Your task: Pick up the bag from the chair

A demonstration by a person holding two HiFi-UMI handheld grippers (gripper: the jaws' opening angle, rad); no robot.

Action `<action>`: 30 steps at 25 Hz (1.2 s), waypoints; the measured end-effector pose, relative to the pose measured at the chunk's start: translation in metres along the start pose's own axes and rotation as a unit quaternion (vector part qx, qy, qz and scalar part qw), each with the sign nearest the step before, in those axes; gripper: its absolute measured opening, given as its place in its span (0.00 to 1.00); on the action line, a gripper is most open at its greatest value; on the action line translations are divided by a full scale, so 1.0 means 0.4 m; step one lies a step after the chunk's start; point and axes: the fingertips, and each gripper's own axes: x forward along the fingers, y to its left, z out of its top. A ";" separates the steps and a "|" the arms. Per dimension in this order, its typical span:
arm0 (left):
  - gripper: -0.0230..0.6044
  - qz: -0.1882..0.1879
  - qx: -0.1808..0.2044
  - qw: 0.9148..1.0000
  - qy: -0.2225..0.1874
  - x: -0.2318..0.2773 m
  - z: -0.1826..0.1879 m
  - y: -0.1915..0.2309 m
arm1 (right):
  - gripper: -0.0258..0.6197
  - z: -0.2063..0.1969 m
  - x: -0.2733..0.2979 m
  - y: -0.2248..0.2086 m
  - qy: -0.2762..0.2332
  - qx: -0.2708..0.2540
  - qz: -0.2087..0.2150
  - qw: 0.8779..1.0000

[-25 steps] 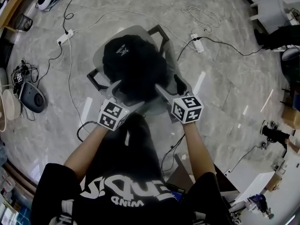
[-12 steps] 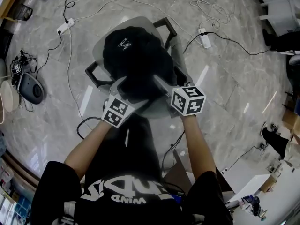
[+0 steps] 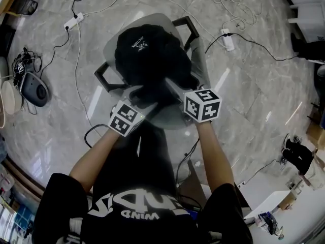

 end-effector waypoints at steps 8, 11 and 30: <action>0.36 -0.004 -0.015 1.000 -0.014 0.010 -0.002 0.003 | 0.42 -0.003 0.011 -0.004 -0.003 0.006 0.004 1.000; 0.47 -0.019 -0.019 1.000 -0.009 0.036 -0.013 -0.001 | 0.40 -0.003 0.013 -0.013 -0.006 0.015 0.004 1.000; 0.12 -0.071 -0.052 0.994 -0.071 -0.079 0.163 -0.011 | 0.12 0.069 -0.068 0.035 -0.051 -0.028 -0.006 0.998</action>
